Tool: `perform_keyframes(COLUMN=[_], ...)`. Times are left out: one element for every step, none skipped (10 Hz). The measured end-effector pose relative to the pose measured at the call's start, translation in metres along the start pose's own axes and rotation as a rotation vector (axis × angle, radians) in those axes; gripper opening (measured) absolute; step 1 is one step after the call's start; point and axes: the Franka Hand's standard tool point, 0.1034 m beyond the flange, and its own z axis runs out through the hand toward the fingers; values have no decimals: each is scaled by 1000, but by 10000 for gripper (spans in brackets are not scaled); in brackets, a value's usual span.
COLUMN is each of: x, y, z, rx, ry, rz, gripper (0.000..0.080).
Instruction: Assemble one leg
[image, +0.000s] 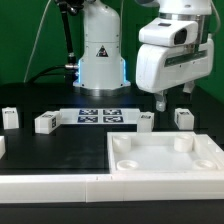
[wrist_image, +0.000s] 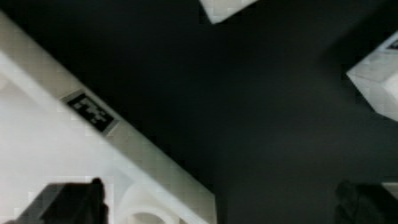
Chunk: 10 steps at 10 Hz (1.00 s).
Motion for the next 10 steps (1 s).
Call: perform_keyframes(x=[1, 2, 1, 3, 4, 4, 4, 2, 3, -3], y=[-8, -17, -24, -29, -31, -33, -33, -33, -33, -40], z=[2, 5, 8, 9, 9, 9, 9, 9, 9, 13], rx=[4, 11, 23, 33, 43, 51, 52, 53, 53, 56], ry=[2, 8, 10, 15, 13, 12, 10, -15, -9, -47], rz=[110, 229, 331, 430, 522, 594, 594, 583, 582, 575], gripper=[649, 649, 649, 649, 649, 649, 649, 649, 649, 649])
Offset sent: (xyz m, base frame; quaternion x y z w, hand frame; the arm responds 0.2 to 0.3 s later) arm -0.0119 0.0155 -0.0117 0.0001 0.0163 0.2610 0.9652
